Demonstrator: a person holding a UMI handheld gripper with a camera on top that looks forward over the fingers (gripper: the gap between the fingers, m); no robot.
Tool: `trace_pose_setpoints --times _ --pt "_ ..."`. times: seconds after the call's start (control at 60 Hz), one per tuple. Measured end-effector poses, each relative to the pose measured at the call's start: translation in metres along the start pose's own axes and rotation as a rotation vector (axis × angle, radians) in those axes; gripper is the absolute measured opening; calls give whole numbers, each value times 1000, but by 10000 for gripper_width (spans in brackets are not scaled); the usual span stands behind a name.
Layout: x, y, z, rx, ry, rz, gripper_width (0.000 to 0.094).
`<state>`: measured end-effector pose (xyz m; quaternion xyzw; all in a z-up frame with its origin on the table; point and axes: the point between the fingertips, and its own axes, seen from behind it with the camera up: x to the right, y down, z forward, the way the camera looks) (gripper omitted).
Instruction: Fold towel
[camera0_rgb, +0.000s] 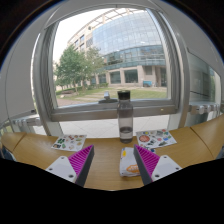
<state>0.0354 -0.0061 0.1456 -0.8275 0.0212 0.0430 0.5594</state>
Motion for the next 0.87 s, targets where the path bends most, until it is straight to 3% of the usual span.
trace_pose_setpoints --times 0.4,0.867 --pt "-146 71 -49 -39 -11 -45 809" --pt "-179 69 -76 2 2 -94 809"
